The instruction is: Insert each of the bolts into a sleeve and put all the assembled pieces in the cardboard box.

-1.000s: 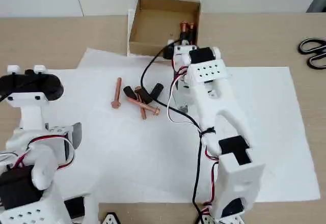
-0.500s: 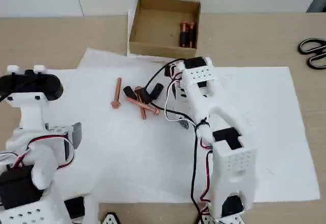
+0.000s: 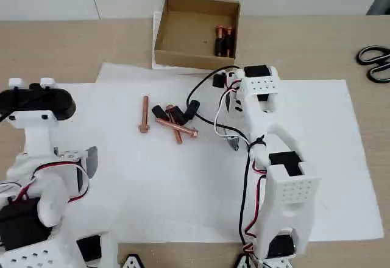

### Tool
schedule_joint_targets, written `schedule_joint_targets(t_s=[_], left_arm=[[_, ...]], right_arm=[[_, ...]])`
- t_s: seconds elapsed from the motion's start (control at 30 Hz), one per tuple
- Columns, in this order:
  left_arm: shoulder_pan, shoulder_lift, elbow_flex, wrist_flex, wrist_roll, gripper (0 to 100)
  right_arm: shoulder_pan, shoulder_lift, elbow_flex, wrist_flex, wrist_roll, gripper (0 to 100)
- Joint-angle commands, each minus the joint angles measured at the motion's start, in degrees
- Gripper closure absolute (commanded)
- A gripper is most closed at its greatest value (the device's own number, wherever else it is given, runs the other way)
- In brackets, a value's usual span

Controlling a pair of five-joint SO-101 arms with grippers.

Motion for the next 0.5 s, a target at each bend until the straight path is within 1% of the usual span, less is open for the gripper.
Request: schedule_joint_targets(t_s=[0.0, 0.23, 0.47], left_arm=[[0.35, -0.18, -0.04, -0.97, 0.53, 77], [0.35, -0.18, -0.04, -0.97, 0.53, 77], [0.35, -0.18, -0.04, -0.97, 0.53, 77]], right_arm=[[3.03, -0.13, 0.00, -0.48, 0.53, 84.8], [3.38, -0.13, -3.87, 0.04, 0.62, 84.8], [4.53, -0.13, -4.40, -0.04, 0.62, 84.8]])
